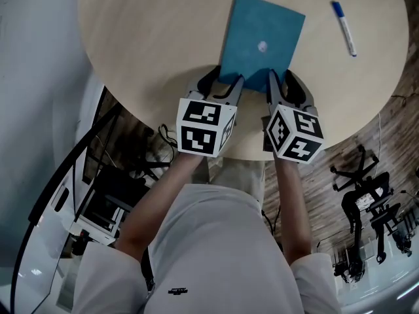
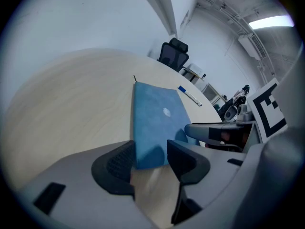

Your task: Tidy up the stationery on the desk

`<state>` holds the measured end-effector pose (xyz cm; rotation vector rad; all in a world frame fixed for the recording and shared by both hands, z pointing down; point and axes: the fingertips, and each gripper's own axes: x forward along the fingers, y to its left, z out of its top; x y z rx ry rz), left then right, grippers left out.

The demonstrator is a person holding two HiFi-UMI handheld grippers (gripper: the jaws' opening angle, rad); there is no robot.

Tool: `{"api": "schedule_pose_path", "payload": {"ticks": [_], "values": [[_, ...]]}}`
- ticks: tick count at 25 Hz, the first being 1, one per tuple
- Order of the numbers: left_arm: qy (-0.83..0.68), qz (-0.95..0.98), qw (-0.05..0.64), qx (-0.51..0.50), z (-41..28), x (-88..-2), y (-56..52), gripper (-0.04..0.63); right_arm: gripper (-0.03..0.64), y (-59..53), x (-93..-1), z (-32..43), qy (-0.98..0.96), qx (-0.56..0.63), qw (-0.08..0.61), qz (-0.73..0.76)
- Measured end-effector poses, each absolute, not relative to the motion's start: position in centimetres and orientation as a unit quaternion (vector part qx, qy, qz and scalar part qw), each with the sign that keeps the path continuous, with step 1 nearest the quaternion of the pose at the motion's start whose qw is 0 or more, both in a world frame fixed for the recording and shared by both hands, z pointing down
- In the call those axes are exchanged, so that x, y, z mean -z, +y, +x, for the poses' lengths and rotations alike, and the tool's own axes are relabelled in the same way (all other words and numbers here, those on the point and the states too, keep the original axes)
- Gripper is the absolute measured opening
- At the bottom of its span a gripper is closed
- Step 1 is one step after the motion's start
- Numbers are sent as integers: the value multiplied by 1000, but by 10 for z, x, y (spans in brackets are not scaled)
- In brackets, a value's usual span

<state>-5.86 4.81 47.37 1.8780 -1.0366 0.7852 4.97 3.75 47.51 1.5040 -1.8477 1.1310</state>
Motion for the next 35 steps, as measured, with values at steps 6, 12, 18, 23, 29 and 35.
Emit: {"api": "schedule_pose_path", "payload": {"ticks": [6,12,18,23,29,35], "values": [[-429,734,425,-312,-76,-472,62,205,167,46,-474,31,-688,-415,258,537],[-436,726,428,-314,-94,-474,71,206,167,57,-475,14,-695,-415,262,525],[-439,721,435,-313,-106,-476,81,206,167,63,-477,2,-698,-417,267,517],[-444,725,436,-296,-106,-469,77,205,167,58,-472,7,-692,-410,262,533],[-444,749,397,-289,-100,-436,63,205,167,44,-448,25,-690,-383,245,563],[-426,767,394,-275,-79,-416,47,204,167,25,-429,59,-697,-353,237,577]]}}
